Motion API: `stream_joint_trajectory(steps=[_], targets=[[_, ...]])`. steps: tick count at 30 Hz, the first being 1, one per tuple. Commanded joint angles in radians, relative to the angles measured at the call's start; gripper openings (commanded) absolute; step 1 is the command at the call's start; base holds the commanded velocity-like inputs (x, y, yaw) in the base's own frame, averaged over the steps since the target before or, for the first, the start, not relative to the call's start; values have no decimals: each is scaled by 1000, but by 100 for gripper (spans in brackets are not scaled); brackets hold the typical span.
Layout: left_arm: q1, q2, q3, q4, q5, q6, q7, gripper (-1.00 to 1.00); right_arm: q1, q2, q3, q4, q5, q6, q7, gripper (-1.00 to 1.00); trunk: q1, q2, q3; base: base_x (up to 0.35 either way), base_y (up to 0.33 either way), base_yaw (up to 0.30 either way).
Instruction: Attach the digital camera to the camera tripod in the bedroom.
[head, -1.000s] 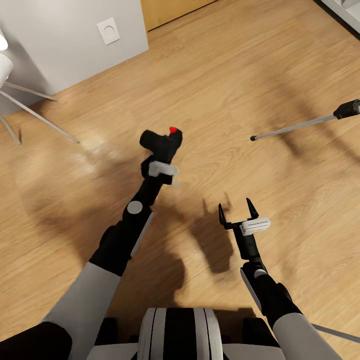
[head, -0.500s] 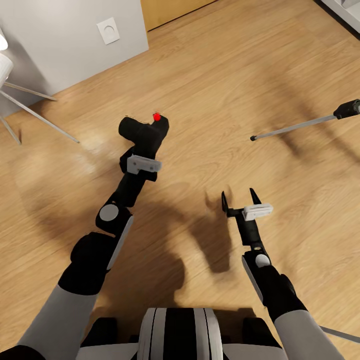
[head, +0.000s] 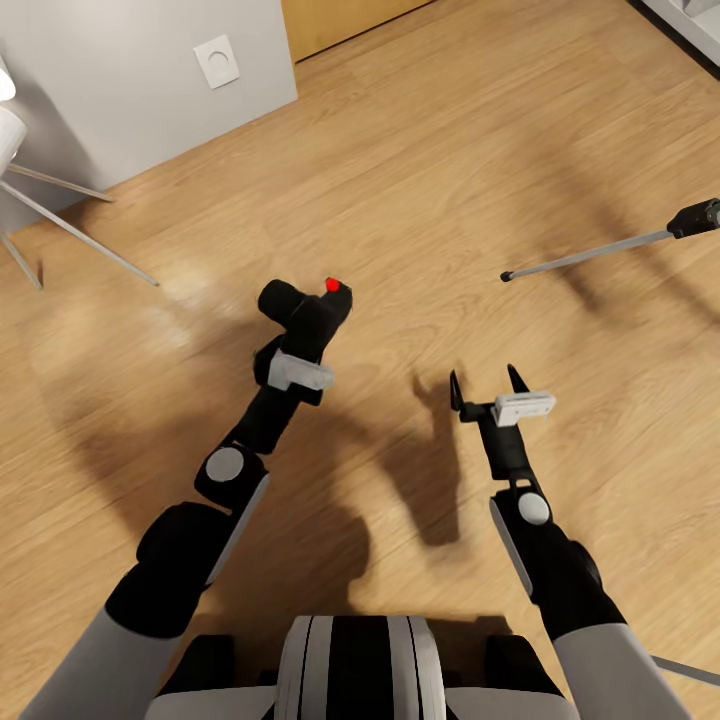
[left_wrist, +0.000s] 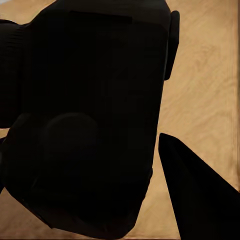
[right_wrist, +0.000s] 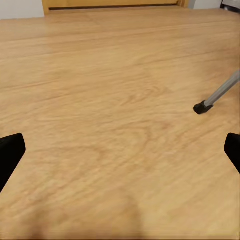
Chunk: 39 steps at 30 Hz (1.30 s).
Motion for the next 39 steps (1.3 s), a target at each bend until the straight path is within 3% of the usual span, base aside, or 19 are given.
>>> stream_joint_trajectory(steps=[1,2,5,8,14,19,27,28,30,32,35,39], targets=[[3,3,-6,-2,-11,34,3,-100,3,-1,1,-1,8,-1,-7,100,0,0,0,0,0,0],[6,5,-10,-7,-11,130,3,-100,7,-1,1,-2,7,0,-6,100,0,0,0,0,0,0],[8,8,-12,-21,-11,214,3,-100,10,-1,1,-3,8,1,-5,100,0,0,0,0,0,0],[13,28,-15,-36,-11,297,4,-100,23,-1,1,-3,7,-1,-2,100,0,0,0,0,0,0],[16,32,-22,-43,-11,323,6,-100,37,-1,2,-3,7,-7,1,100,0,0,0,0,0,0],[17,33,-46,-46,-11,328,5,-100,44,-1,2,-5,7,-71,0,100,0,0,0,0,0,0],[17,32,-73,-46,-11,330,3,-100,66,-1,2,-5,7,-109,0,100,0,0,0,0,0,0],[17,32,-81,-46,-11,330,3,-100,67,-1,2,-5,7,-111,0,100,0,0,0,0,0,0],[17,33,-170,-45,-11,328,3,-100,70,-1,2,-4,7,-115,0,100,0,0,0,0,0,0],[17,35,-214,-45,-11,328,4,-100,70,-1,2,-4,7,-116,0,100,0,0,0,0,0,0],[17,36,-252,-45,-11,328,5,-100,70,-1,2,-4,7,-117,0,100,0,0,0,0,0,0],[17,36,-265,-45,-11,329,5,-100,70,-1,2,-3,7,-117,0,100,-1,0,7,0,0,0]])
